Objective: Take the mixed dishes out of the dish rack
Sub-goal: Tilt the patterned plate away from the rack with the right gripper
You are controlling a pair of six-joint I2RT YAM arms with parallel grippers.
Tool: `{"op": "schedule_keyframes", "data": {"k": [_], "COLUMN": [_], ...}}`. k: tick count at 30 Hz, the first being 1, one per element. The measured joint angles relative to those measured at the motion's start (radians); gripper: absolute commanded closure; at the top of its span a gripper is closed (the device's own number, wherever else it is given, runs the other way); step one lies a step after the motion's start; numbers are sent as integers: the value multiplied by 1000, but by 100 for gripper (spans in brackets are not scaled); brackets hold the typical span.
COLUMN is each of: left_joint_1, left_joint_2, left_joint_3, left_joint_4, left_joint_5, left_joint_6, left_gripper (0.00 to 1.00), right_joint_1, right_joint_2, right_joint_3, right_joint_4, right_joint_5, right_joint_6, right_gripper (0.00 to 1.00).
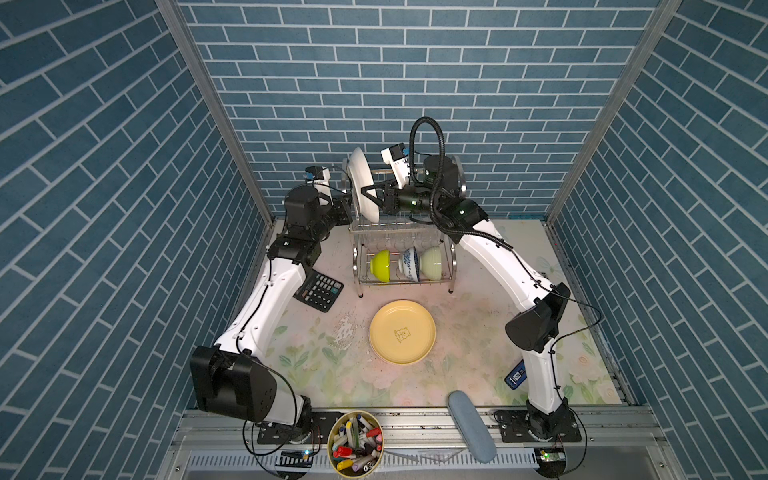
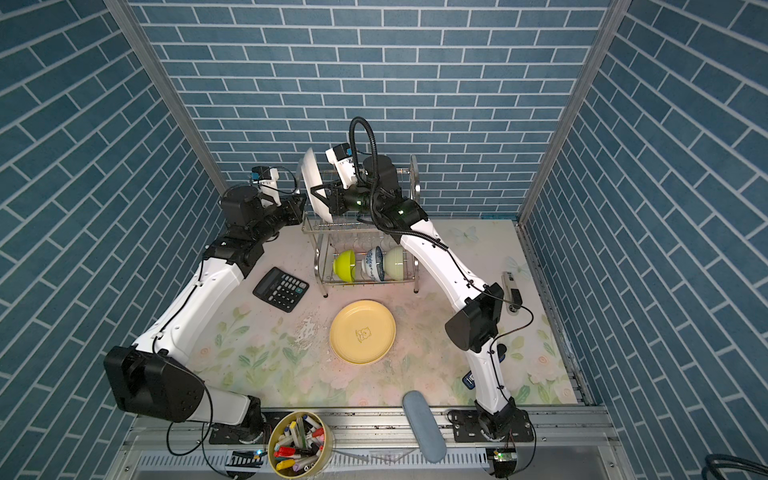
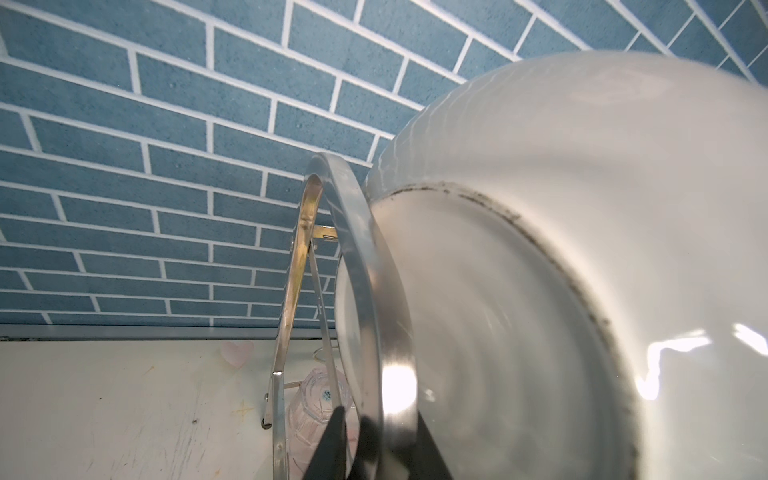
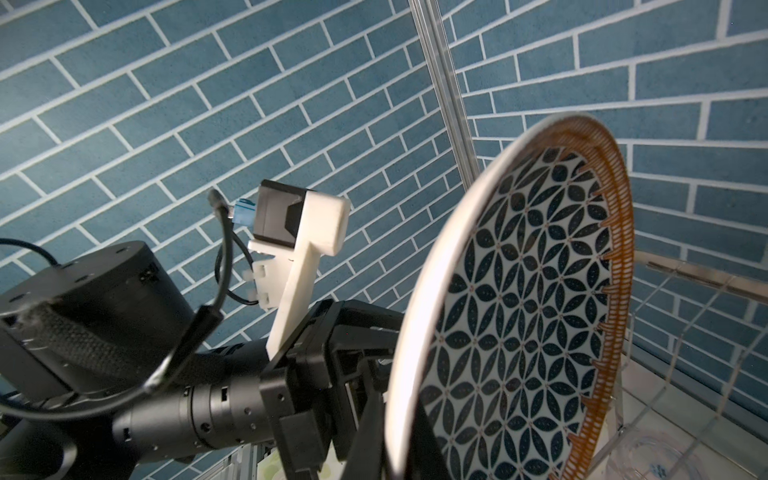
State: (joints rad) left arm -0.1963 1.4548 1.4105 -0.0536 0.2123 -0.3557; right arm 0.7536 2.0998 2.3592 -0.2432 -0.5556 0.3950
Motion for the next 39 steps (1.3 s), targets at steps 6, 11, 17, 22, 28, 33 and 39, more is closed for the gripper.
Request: {"op": "schedule_keyframes", "data": {"k": [6,11,17,22,28,33,39], "left_joint_1": [0,0,0,0,0,0,0], "left_joint_2": [0,0,0,0,0,0,0], "left_joint_3": [-2,-3,-3,-3,-8,-8,-9], "left_joint_4": [4,6,7,8,15,16,19], "left_joint_5": [3,4,10,13,12,11,14], "left_joint_6": [-2,-2,-2,-2,-2,-2,-2], "left_gripper": [81,81,81,81,81,79,78], "right_joint_1": [0,1,8,26,50,67,83], "right_joint_2": [-19,-25,-45,-85,-138,-171,-209], "right_joint_3": [-42,-56,-76,-115,-136,-140,-183], "right_joint_4": [27,35,31,18,-18,-63,-73], "right_joint_5": [4,10,27,64,75,84,111], "right_joint_6": [-21,-35,-68,-130,-172,-200,-244], "right_gripper": [100,100,100,100,100,100,100]}}
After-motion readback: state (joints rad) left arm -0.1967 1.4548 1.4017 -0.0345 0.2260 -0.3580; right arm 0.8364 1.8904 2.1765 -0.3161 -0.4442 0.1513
